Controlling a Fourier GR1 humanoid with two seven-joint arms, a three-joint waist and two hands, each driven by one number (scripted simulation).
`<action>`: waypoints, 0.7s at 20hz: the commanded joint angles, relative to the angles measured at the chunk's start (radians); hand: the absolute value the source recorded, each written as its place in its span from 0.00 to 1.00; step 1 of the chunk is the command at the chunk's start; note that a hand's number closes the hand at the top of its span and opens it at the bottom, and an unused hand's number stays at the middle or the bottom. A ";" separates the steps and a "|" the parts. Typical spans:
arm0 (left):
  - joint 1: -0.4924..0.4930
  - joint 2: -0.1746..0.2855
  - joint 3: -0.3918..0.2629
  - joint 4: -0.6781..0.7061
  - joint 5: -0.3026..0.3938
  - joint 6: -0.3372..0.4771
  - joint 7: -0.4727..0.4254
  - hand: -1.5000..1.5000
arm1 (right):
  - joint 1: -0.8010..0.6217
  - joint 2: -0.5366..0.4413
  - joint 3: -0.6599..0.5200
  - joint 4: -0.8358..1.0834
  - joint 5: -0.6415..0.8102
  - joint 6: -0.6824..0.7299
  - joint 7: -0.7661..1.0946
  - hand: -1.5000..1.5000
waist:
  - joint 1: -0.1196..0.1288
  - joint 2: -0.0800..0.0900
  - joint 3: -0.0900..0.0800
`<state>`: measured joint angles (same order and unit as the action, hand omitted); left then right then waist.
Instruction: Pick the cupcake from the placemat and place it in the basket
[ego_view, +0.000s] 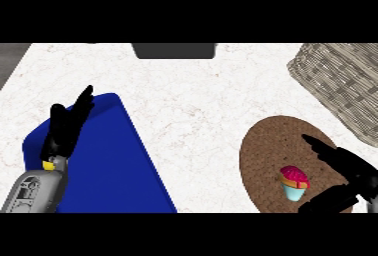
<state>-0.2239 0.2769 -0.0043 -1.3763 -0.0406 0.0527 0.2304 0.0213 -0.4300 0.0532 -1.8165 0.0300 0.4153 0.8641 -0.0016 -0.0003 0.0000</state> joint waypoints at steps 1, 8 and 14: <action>0.038 -0.046 -0.031 -0.006 -0.047 0.012 -0.029 0.50 | 0.012 -0.001 -0.027 0.006 -0.029 0.074 0.027 0.00 | 0.000 0.000 0.000; 0.022 -0.050 0.016 -0.004 -0.041 -0.035 0.000 0.50 | 0.065 0.087 0.010 -0.021 0.051 0.059 0.016 0.00 | -0.002 0.000 0.000; 0.074 -0.041 0.044 -0.126 -0.048 -0.046 0.061 0.50 | 0.041 0.138 -0.002 0.068 0.130 0.041 -0.052 0.00 | 0.002 -0.001 0.000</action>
<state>-0.1937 0.2309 0.0263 -1.4200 -0.0833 0.0170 0.2440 0.0537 -0.3226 0.0575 -1.7656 0.1266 0.4571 0.8317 -0.0012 -0.0005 -0.0001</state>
